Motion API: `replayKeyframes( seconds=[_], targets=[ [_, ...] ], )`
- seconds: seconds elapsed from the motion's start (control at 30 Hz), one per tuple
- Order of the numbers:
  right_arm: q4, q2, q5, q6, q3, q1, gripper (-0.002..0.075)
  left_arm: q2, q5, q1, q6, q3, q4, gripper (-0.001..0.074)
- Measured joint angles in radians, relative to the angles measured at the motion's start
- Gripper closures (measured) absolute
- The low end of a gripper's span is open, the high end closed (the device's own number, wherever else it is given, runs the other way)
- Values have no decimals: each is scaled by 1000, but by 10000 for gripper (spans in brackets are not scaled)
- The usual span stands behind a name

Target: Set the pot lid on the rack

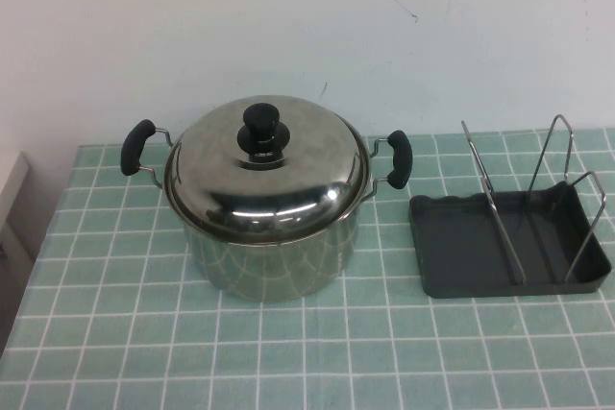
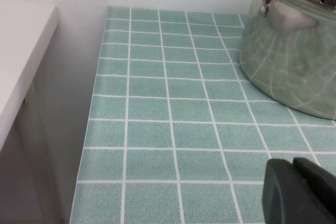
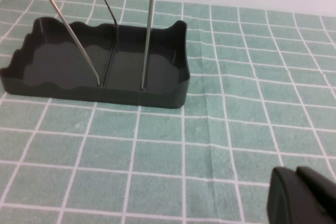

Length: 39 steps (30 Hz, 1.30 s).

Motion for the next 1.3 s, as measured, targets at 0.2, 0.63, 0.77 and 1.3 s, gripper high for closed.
replayKeyframes(
  seconds=[0.2,0.63,0.77,1.3],
  targets=[
    [0,0,0,-1,0,0,727,0,0,0,0,0,0,737],
    [0,0,0,-1,0,0,727,0,0,0,0,0,0,737],
    [0,0,0,-1,0,0,727,0,0,0,0,0,0,737],
    [0,0,-17,-1,4,0,727,0,-60,0,0,3,1,737]
  ],
)
